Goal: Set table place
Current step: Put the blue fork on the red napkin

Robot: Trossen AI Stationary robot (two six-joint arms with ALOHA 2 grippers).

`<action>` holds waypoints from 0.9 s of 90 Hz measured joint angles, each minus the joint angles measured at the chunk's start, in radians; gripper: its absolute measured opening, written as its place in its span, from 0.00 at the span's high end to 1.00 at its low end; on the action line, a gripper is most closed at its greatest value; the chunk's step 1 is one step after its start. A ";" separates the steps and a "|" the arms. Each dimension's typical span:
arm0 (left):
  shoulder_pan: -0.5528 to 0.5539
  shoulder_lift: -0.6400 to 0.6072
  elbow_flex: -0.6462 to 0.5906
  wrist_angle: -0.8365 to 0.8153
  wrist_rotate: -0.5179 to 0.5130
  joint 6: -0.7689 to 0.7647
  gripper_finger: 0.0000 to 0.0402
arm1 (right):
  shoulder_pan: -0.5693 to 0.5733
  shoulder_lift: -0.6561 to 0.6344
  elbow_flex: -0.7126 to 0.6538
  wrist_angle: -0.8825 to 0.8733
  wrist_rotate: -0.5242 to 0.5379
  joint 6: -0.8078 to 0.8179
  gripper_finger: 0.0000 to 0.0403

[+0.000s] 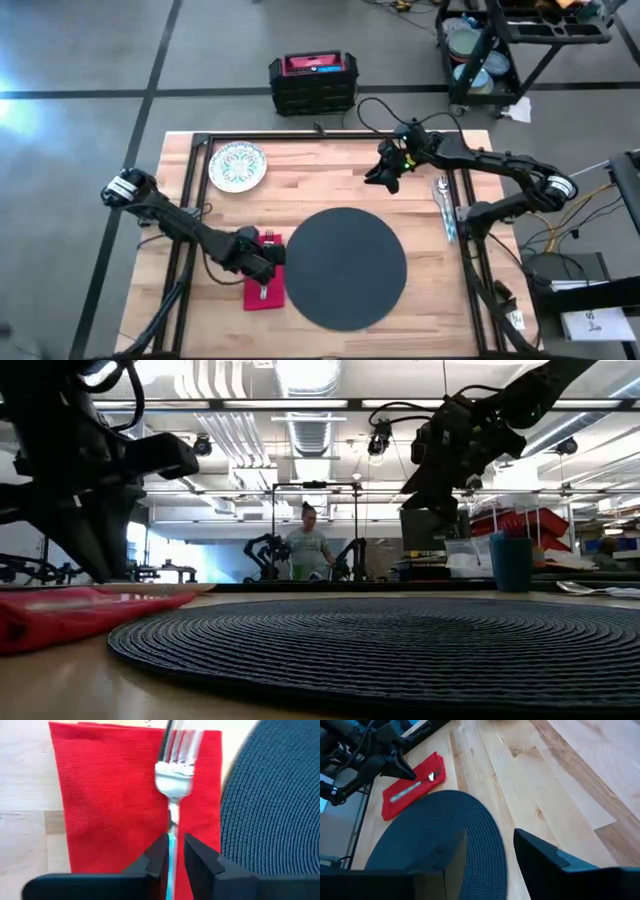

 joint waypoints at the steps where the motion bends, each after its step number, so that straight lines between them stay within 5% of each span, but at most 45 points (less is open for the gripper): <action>1: 0.000 0.000 0.000 0.000 0.003 0.002 0.85 | 0.000 0.000 0.000 0.000 0.000 0.000 0.61; 27: 0.001 0.000 0.000 -0.033 0.021 0.003 0.72 | 0.000 0.000 0.000 0.001 0.005 0.000 0.63; 46: 0.003 0.006 -0.017 -0.072 0.013 0.049 0.97 | 0.000 0.000 0.000 0.001 0.005 -0.006 0.66; 81: -0.015 0.008 -0.089 -0.012 0.092 0.078 1.00 | 0.000 0.000 0.000 0.000 0.006 0.002 0.73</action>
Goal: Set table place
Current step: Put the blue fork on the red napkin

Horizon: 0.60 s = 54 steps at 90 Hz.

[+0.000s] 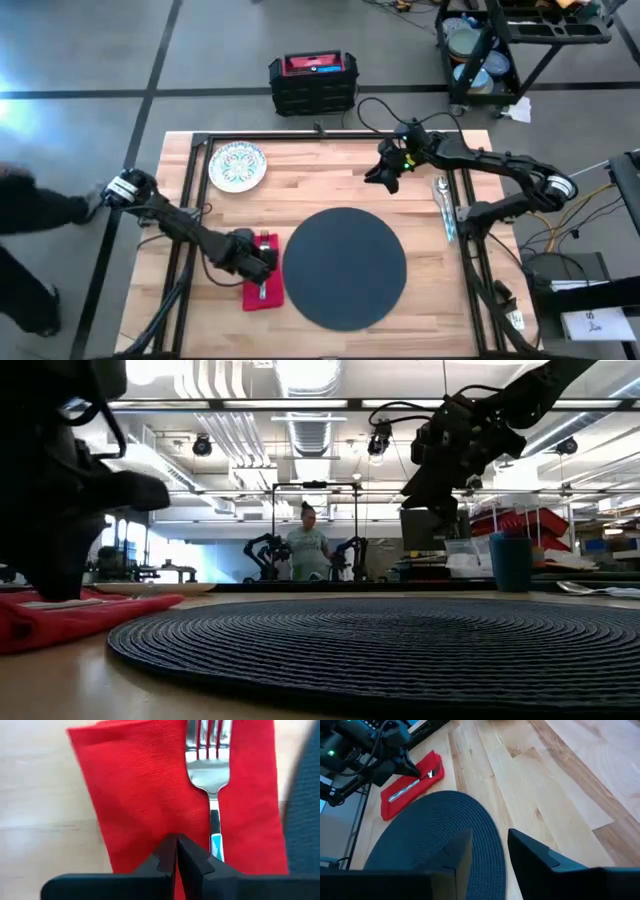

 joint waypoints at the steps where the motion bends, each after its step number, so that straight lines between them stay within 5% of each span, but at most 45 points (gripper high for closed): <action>1: -0.001 0.000 0.000 -0.004 0.003 0.000 1.00 | 0.000 0.000 0.000 -0.001 0.000 0.000 0.73; 37: -0.111 -0.047 -0.016 -0.206 0.175 -0.053 1.00 | 0.000 0.000 0.000 -0.015 0.000 0.003 0.71; 54: -0.177 -0.139 0.013 -0.322 0.174 -0.133 1.00 | -0.002 0.000 0.000 -0.015 0.000 0.009 0.69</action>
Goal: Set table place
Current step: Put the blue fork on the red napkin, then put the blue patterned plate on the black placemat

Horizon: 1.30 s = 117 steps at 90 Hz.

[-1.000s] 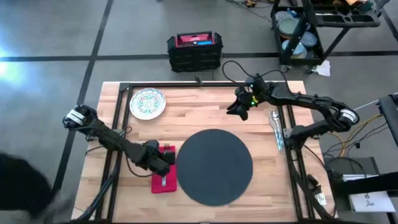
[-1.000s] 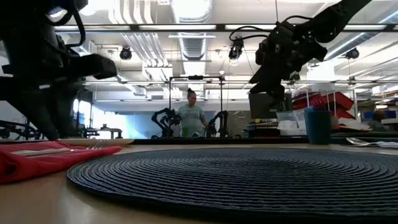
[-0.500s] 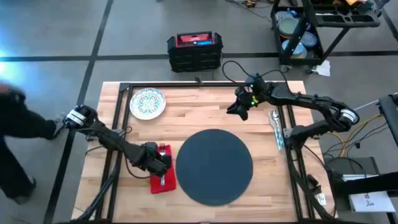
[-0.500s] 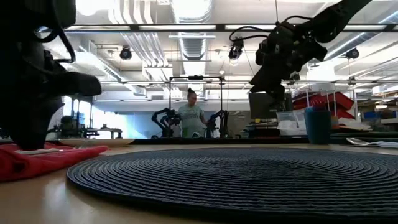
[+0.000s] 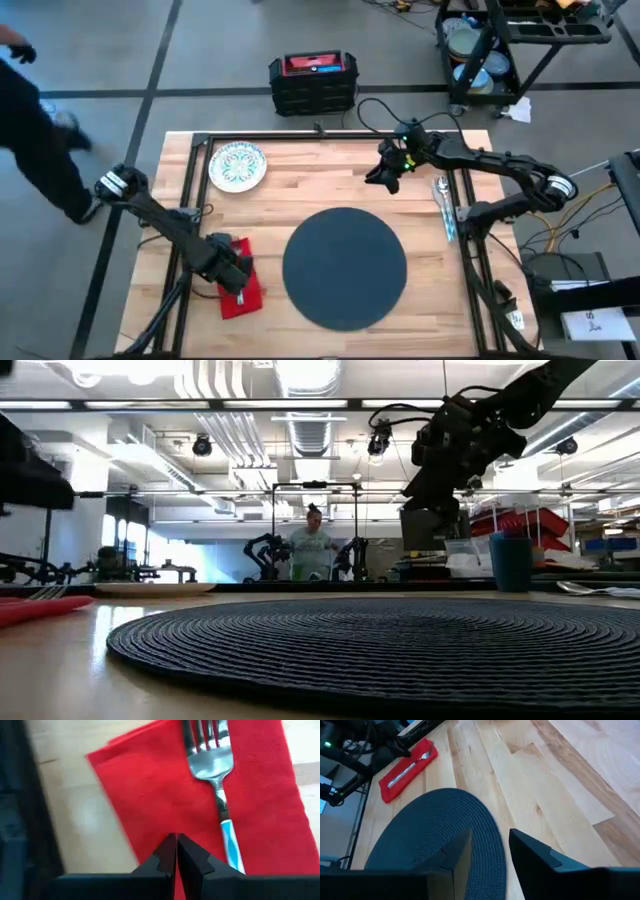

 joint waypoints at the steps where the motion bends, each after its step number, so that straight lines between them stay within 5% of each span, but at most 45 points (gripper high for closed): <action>1: -0.001 -0.006 0.005 -0.008 -0.001 0.000 1.00 | 0.000 0.000 0.000 0.000 0.000 0.001 0.69; 21: -0.004 -0.106 0.166 -0.260 -0.152 0.003 1.00 | -0.001 0.000 0.000 0.000 -0.001 0.027 0.71; 44: 0.035 -0.160 0.360 -0.328 -0.792 0.118 1.00 | 0.010 -0.009 0.000 0.002 -0.009 0.103 0.77; 54: 0.127 -0.152 0.437 -0.306 -0.926 0.341 1.00 | 0.059 -0.029 0.000 0.000 0.011 0.123 0.85; 73: 0.409 -0.121 0.541 -0.029 -0.862 1.168 1.00 | 0.237 -0.063 0.000 0.003 0.245 0.217 0.98; 89: 0.709 -0.109 0.530 0.355 -0.519 1.820 1.00 | 0.366 -0.061 0.000 0.000 0.432 0.324 1.00; 101: 0.937 -0.071 0.508 0.436 -0.256 1.973 1.00 | 0.438 -0.051 0.000 -0.017 0.555 0.408 1.00; 117: 1.230 0.035 0.429 0.282 -0.115 2.029 1.00 | 0.527 -0.054 0.000 -0.003 0.765 0.519 1.00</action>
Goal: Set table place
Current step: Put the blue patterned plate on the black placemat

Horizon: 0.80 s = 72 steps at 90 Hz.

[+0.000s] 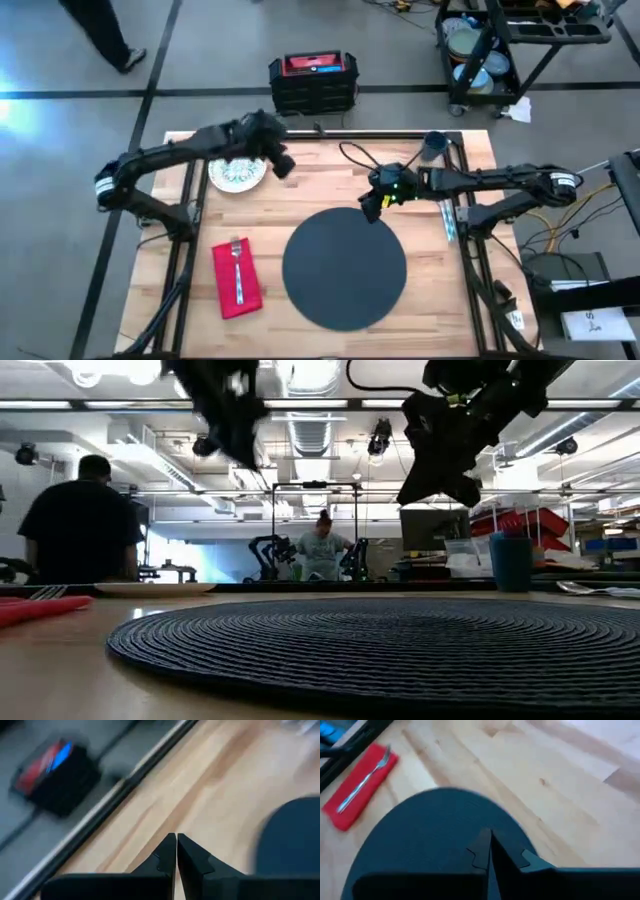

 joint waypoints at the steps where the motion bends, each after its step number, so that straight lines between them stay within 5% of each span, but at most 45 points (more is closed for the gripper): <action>1: 0.019 0.009 -0.010 -0.008 0.010 0.004 1.00 | 0.004 -0.002 0.000 0.004 0.014 0.006 1.00; 11: 0.162 0.081 -0.104 -0.044 0.061 0.022 1.00 | 0.015 -0.012 0.000 0.074 0.119 0.053 0.99; 29: 0.327 0.145 -0.233 0.056 0.062 0.036 1.00 | -0.018 -0.012 0.000 0.043 0.072 0.068 0.99; 49: 0.355 0.217 -0.267 0.089 0.092 0.053 1.00 | -0.031 -0.011 -0.001 -0.010 0.071 0.060 0.99; 72: 0.319 0.284 -0.260 0.162 0.242 0.005 1.00 | -0.035 -0.011 -0.001 -0.023 0.064 0.048 0.99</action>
